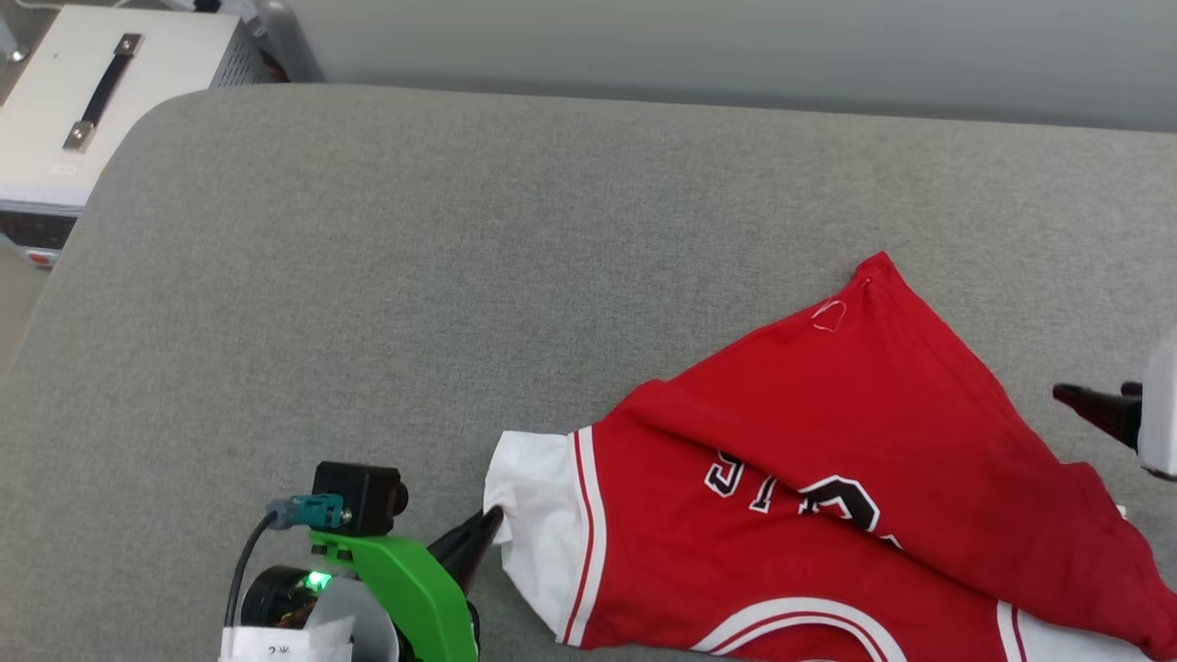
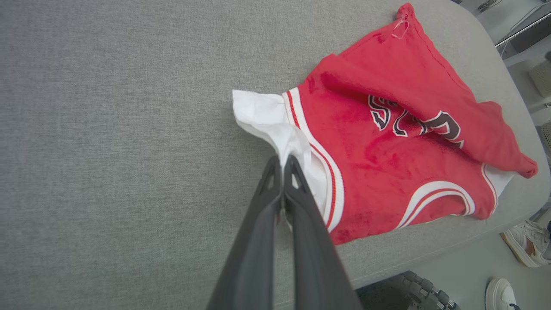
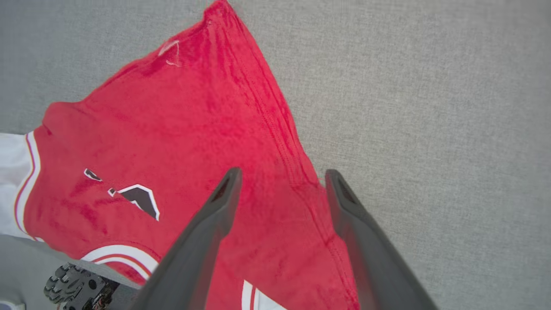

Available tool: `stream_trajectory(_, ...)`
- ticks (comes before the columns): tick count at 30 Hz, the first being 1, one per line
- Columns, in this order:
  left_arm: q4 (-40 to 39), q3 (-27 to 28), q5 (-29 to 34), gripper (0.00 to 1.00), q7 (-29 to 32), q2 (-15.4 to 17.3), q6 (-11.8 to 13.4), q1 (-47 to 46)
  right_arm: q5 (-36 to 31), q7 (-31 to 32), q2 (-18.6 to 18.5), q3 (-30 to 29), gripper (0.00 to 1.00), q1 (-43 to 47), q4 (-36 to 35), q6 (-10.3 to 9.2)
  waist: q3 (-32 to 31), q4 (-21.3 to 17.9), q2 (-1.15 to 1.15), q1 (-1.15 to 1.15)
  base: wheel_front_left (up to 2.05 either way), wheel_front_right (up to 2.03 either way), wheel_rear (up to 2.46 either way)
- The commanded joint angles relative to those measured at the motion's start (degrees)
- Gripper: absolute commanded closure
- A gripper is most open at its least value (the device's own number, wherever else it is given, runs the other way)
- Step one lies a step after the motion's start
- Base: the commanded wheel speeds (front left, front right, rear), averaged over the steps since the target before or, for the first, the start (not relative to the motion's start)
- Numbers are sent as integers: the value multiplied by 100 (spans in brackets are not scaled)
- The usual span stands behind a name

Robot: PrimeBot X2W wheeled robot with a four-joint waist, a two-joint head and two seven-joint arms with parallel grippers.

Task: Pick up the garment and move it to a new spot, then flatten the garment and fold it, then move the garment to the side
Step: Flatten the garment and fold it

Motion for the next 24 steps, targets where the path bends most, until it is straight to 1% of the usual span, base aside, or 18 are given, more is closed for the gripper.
stream_trajectory(1, -39, -3, 73, 100, 16, -12, -6, -124, -49, 98, 45, 103, 0, -255, -21, -5, 299, 271, 0, 0, 0, 0, 0)
stream_trajectory(5, -112, -21, 135, 100, 18, -34, -9, -272, -295, 307, 199, 360, 0, -947, 265, -5, 611, 498, 0, 0, 0, 0, 0)
stream_trajectory(7, -131, -72, 150, 100, 12, -105, -33, -367, -464, 353, 292, 487, 0, -1410, 638, -5, 810, 680, 0, 0, 0, 0, 0)
stream_trajectory(11, -119, -125, 158, 100, -16, -189, -87, -494, -689, 324, 265, 572, 0, -1873, 1153, -5, 1062, 914, 0, 0, 0, 0, 0)
stream_trajectory(17, -71, -213, 204, 100, -70, -280, -173, -648, -981, 127, 93, 716, 0, -2249, 1809, -5, 1275, 1175, 0, 0, 0, 0, 0)
stream_trajectory(24, -59, -324, 235, 100, -98, -393, -214, -749, -1044, -46, -57, 1028, 0, -2293, 2275, -5, 1385, 1337, 0, 0, 0, 0, 0)
